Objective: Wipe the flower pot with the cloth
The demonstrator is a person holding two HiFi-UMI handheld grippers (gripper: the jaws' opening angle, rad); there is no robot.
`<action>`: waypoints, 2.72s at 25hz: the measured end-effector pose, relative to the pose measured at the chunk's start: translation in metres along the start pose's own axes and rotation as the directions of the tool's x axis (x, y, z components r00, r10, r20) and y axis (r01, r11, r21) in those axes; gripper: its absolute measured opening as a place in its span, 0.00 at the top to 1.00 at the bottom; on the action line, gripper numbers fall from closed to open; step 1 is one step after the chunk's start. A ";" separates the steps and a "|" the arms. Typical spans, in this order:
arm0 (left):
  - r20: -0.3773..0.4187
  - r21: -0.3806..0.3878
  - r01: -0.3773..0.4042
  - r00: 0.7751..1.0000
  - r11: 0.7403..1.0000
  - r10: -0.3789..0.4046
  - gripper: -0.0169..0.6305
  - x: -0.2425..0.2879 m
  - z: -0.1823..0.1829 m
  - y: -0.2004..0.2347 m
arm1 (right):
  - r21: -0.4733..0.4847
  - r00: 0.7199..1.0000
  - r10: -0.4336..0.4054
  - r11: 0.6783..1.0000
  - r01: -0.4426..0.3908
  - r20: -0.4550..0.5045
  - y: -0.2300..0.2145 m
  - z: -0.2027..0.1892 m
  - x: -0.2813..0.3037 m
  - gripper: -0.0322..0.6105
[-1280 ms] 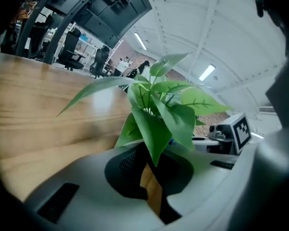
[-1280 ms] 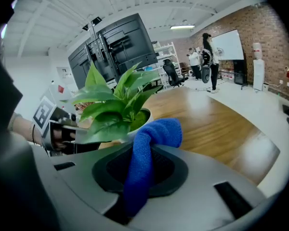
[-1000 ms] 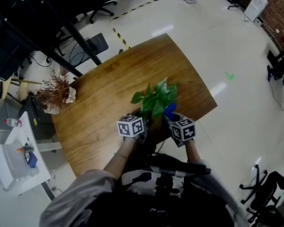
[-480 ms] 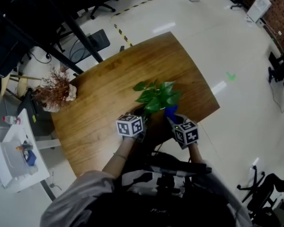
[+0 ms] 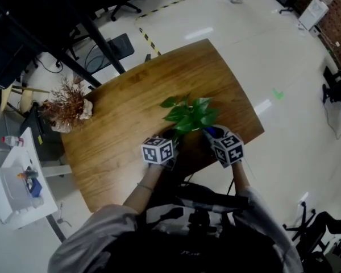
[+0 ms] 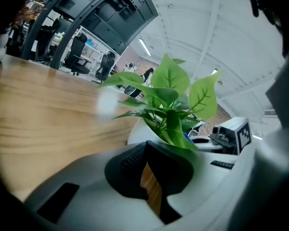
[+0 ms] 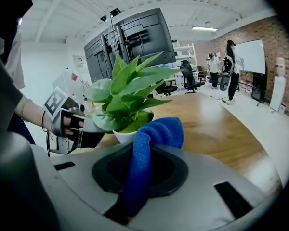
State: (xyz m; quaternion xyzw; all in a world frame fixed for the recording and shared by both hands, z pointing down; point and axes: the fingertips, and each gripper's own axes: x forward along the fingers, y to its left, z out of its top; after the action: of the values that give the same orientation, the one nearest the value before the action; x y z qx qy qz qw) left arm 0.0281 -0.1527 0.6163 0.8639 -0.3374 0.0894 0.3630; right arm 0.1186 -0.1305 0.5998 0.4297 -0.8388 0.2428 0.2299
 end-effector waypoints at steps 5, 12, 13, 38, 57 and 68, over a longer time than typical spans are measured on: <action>0.064 -0.053 -0.045 0.997 0.998 0.048 0.96 -0.008 0.015 0.023 | 0.012 0.998 0.054 0.998 -0.054 -0.026 0.032 -0.017 0.018 0.86; 0.115 -0.105 -0.113 0.985 0.988 0.125 0.96 -0.023 0.028 0.051 | 0.083 0.990 0.131 0.988 -0.127 -0.052 0.069 -0.025 0.038 0.86; 0.110 -0.107 -0.117 0.986 0.987 0.129 0.96 -0.025 0.026 0.050 | 0.102 0.991 0.125 0.987 -0.120 -0.045 0.066 -0.026 0.035 0.86; 0.088 -0.116 -0.130 0.986 0.985 0.141 0.96 -0.028 0.022 0.053 | 0.003 0.991 0.128 0.992 -0.128 -0.021 0.038 0.007 0.035 0.86; 0.033 -0.112 -0.139 0.989 0.984 0.143 0.96 -0.038 0.005 0.048 | 0.000 0.998 0.060 0.998 -0.060 -0.001 0.024 0.017 0.029 0.86; 0.084 -0.144 -0.165 0.980 0.976 0.178 0.96 -0.041 0.017 0.065 | -0.068 0.990 0.140 0.988 -0.140 -0.013 0.056 0.029 0.044 0.86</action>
State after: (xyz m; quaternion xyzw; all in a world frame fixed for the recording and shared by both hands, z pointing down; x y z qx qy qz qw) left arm -0.0468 -0.1764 0.6243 0.8079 -0.4333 0.0552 0.3955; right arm 0.0439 -0.1462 0.5918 0.3606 -0.8739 0.2309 0.2302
